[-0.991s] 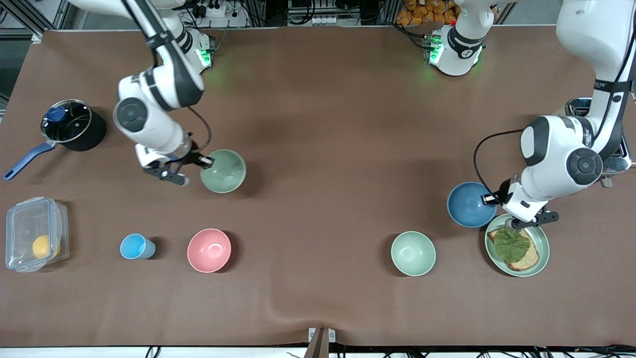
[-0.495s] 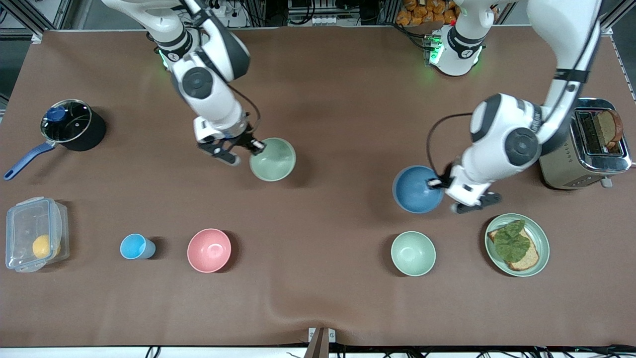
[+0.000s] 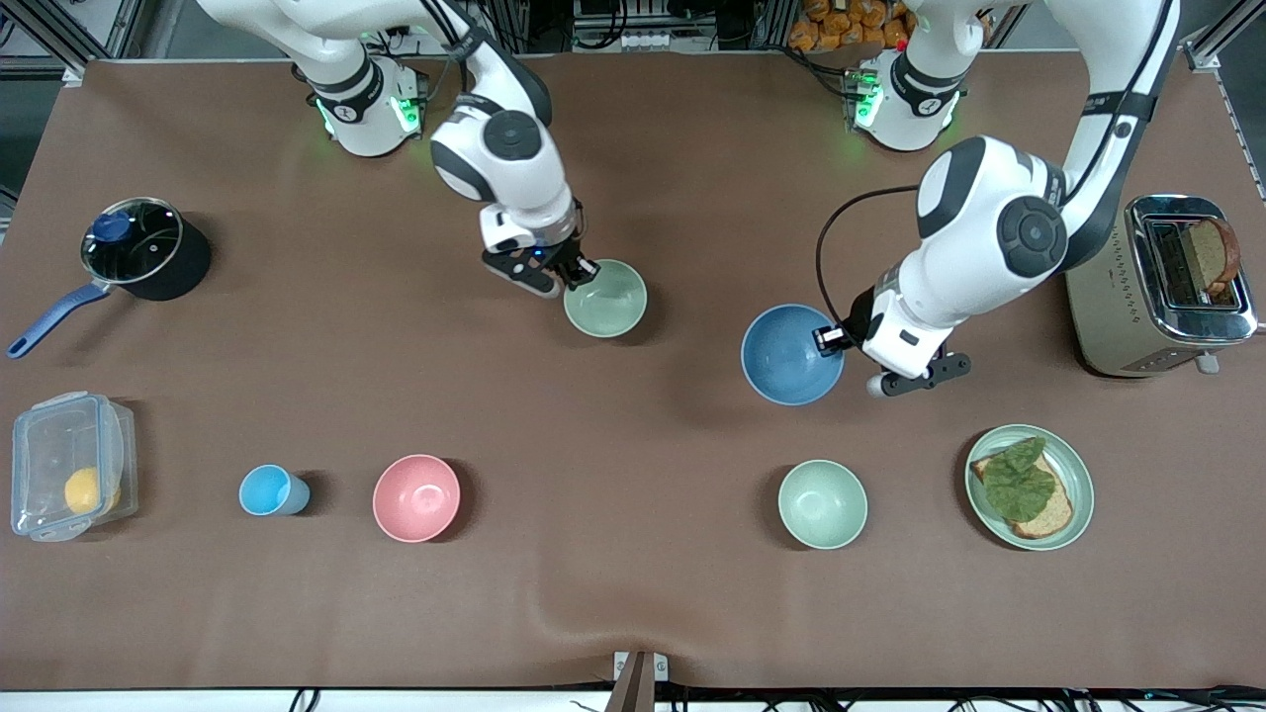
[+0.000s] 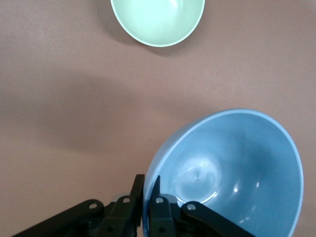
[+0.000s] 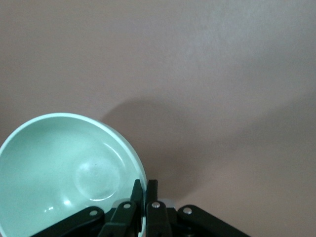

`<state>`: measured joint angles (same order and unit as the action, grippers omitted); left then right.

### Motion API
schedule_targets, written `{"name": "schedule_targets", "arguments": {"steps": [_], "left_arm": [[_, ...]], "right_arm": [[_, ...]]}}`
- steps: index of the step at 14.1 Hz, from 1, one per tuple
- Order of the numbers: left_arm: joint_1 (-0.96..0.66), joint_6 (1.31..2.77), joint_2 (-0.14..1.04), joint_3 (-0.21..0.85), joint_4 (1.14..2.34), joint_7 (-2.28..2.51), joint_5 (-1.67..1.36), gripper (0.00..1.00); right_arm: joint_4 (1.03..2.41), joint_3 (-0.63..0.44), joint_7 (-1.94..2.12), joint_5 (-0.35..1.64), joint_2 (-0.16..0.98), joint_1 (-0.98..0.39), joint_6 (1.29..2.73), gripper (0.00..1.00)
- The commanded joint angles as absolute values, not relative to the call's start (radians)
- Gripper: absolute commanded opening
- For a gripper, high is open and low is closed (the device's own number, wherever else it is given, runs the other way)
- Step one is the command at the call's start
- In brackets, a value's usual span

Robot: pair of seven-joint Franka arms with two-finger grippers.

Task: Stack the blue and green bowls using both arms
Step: 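Carry the blue bowl with the left gripper while the right gripper carries the green bowl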

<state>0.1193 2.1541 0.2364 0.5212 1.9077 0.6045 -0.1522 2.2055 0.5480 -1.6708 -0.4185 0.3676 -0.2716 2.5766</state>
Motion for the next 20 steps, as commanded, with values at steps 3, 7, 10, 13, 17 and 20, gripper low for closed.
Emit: {"name": "schedule_targets", "arguments": {"steps": [3, 7, 10, 13, 17, 20], "left_arm": [[0.124, 2.386, 0.238, 0.570, 2.055, 0.578, -0.179, 0.00], [0.097, 2.545, 0.314, 0.598, 2.094, 0.578, -0.178, 0.00], [0.095, 2.562, 0.347, 0.598, 2.059, 0.578, -0.179, 0.00], [0.106, 2.588, 0.362, 0.598, 2.046, 0.580, -0.179, 0.00], [0.100, 2.599, 0.383, 0.598, 2.022, 0.603, -0.189, 0.00], [0.089, 2.599, 0.373, 0.606, 2.036, 0.673, -0.193, 0.00]], "right_arm": [[2.096, 0.551, -1.894, -0.591, 0.486, -0.311, 2.569, 0.00], [2.071, 0.551, -1.924, -0.592, 0.500, -0.327, 2.569, 0.30], [2.068, 0.551, -1.924, -0.589, 0.502, -0.318, 2.563, 1.00], [2.053, 0.552, -1.913, -0.586, 0.495, -0.301, 2.548, 1.00], [2.019, 0.575, -1.905, -0.562, 0.494, -0.241, 2.496, 1.00], [2.013, 0.575, -1.847, -0.482, 0.506, -0.174, 2.508, 1.00]]}}
